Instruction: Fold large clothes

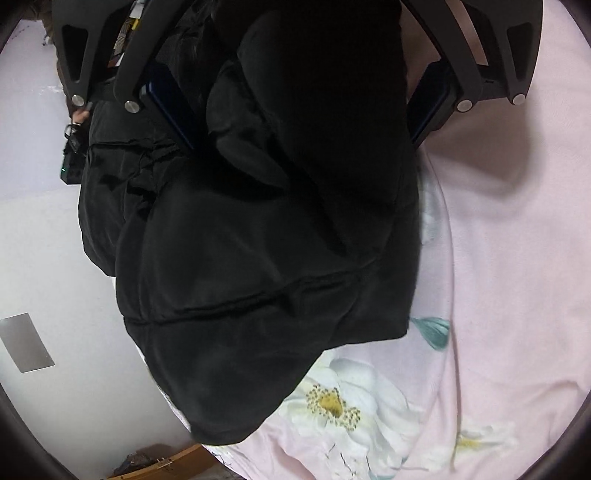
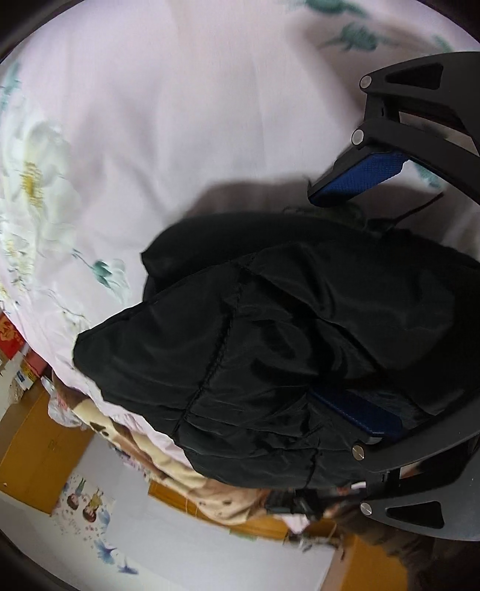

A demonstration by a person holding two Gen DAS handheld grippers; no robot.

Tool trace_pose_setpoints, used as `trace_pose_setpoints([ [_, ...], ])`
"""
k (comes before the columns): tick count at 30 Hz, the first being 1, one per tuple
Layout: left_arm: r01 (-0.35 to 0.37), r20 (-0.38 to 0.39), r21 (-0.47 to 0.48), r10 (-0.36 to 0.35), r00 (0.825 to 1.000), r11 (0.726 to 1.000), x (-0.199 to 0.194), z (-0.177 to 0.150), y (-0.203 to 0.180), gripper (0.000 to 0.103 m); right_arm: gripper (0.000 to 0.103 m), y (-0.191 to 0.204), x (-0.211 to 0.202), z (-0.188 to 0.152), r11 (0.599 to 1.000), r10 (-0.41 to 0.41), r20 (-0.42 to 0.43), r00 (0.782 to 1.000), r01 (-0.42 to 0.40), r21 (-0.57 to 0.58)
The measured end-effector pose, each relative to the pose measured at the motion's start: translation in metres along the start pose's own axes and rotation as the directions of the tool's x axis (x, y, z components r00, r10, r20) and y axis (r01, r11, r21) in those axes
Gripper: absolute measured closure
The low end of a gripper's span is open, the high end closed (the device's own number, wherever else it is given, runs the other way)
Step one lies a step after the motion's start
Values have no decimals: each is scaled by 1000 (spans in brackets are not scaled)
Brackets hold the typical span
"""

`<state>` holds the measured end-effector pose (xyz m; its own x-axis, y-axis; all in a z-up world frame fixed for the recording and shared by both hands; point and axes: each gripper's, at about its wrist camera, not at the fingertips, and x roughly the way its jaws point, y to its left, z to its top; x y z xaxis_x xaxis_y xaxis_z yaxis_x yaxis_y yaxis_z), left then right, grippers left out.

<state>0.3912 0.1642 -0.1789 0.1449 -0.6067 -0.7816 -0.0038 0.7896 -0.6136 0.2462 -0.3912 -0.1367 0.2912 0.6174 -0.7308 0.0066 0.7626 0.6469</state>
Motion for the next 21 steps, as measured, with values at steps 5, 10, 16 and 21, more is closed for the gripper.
trace_pose_setpoints([
  [5, -7, -49, 20, 8, 999, 1000, 8, 9, 0, 0, 7, 3, 22, 8, 996, 88, -75, 993, -89, -11],
  [10, -80, -45, 42, 82, 996, 996, 9, 6, -11, 0, 7, 19, 32, 10, 997, 19, -84, 996, -25, -70],
  [16, -156, -24, 58, 157, 987, 986, 4, 1, -28, 10, 20, 41, 35, 7, 992, -85, -74, 994, 78, -98],
  [21, -224, 7, 83, 224, 975, 971, -2, -5, -45, 27, 38, 65, 34, 3, 976, -165, -48, 985, 156, -150],
])
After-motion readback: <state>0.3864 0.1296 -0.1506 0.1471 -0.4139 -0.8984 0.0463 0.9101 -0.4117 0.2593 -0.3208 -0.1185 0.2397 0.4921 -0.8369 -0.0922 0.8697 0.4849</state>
